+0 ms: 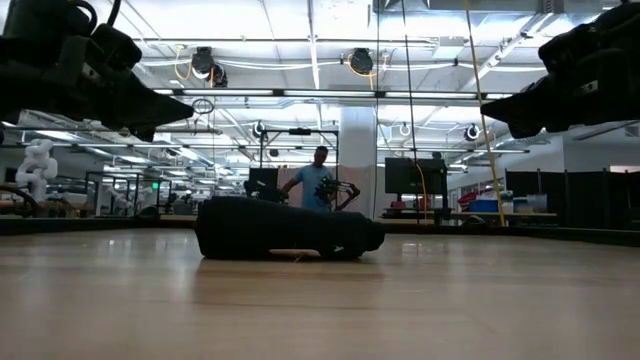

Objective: Roll napkin
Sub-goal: Return to Home Position

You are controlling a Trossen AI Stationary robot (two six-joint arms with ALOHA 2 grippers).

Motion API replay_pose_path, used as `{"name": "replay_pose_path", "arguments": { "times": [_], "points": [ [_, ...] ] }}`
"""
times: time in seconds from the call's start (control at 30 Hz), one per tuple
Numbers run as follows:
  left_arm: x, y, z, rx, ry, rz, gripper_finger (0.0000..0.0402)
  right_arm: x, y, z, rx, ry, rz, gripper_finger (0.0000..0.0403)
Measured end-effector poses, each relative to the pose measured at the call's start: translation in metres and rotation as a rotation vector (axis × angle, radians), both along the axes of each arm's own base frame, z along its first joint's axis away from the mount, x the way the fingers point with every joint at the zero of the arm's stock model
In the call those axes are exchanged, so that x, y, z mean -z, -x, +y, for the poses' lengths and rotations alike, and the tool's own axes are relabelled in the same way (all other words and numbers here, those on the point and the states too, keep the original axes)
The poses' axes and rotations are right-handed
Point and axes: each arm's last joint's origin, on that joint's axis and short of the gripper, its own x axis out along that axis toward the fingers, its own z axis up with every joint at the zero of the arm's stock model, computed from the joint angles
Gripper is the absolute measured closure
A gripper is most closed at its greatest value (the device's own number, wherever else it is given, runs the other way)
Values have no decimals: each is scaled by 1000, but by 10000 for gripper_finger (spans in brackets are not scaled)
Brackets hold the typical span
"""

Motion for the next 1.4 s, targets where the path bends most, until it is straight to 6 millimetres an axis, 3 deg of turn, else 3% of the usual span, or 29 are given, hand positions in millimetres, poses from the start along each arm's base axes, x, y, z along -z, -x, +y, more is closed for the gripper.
{"name": "replay_pose_path", "arguments": {
  "times": [0.4, 1.4],
  "points": [
    [0, 12, 0, -15, 20, 26, 398, 0, 4, -9, 24, -117, -13, 403],
    [-7, 23, 1, -13, 11, -53, 398, -3, 23, 12, -23, -124, -58, 403]
  ]
}}
